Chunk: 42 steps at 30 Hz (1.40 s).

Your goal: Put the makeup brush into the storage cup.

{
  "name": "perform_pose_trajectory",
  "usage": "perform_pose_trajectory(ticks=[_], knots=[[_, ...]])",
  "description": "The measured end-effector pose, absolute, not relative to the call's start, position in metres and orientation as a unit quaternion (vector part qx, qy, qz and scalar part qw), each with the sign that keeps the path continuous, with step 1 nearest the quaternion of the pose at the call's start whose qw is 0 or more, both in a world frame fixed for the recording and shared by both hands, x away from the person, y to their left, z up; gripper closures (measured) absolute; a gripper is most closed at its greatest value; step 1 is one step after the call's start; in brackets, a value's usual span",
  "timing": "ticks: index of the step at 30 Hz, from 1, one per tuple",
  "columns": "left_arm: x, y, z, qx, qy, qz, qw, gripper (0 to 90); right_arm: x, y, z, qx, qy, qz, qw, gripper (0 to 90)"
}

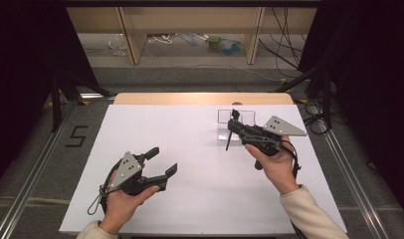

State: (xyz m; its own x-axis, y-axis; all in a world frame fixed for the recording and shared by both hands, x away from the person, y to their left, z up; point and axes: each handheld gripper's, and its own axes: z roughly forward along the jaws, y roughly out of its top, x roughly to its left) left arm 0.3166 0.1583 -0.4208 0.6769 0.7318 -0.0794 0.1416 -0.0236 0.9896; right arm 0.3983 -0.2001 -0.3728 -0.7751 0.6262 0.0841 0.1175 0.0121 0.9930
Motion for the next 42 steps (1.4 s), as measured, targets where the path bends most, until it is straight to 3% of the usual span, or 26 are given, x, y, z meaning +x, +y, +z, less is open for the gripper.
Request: perform_pose_trajectory(ticks=[42], knots=[[0.315,0.159,-0.419,0.671,0.318,0.242,0.625,20.4,0.419,-0.213,-0.367,0.297,0.668,0.643,0.228,85.5]])
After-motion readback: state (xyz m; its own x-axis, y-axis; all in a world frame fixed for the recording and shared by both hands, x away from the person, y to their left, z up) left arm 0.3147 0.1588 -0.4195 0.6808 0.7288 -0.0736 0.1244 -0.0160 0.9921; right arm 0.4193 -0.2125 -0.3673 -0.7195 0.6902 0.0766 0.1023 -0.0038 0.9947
